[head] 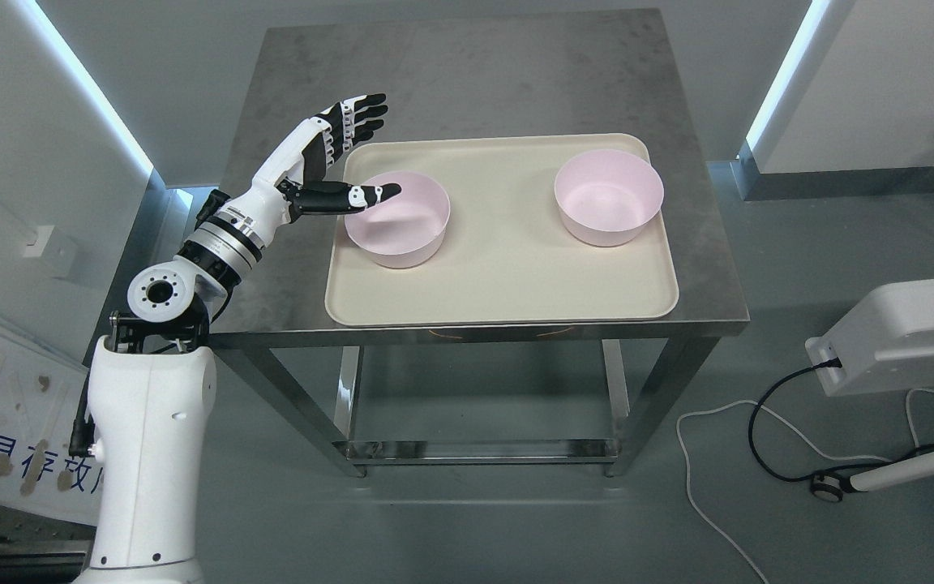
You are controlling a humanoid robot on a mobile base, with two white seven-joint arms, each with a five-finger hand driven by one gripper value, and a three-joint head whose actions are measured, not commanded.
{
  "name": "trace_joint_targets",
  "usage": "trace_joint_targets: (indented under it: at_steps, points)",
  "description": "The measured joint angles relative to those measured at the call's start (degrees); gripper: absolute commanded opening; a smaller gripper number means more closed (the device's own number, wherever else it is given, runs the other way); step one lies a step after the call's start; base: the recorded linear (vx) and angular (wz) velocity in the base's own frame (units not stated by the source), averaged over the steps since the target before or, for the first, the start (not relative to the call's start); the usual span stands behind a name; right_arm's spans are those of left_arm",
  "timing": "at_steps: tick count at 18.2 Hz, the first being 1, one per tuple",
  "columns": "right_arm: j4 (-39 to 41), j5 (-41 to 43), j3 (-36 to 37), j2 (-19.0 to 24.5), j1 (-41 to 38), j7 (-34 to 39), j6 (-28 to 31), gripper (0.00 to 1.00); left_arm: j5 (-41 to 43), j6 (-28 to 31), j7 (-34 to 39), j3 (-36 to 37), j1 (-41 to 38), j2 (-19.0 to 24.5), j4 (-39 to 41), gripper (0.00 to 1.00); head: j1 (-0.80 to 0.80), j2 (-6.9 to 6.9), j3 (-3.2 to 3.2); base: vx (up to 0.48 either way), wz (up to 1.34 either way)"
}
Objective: Stack pink IKEA bowls on left shelf middle
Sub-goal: 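Reach the left hand toward the pink bowl nearer the robot's left arm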
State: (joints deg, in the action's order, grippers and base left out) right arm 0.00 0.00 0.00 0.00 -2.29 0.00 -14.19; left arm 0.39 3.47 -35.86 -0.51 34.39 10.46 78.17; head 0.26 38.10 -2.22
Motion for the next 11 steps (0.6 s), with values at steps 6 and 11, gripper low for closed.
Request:
trace_joint_targets:
  at_steps: [6, 11]
  points:
    - [0.0, 0.0, 0.0, 0.0, 0.0, 0.0, 0.0, 1.0, 4.67, 0.87, -0.84, 2.41, 2.87, 1.02, -3.01, 0.66, 0.0, 0.0, 0.0, 0.0, 0.0]
    - [0.0, 0.0, 0.0, 0.0, 0.0, 0.0, 0.0, 1.0, 7.72, 0.88, -0.85, 5.06, 4.39, 1.39, -4.45, 0.57, 0.0, 0.0, 0.0, 0.0, 0.0]
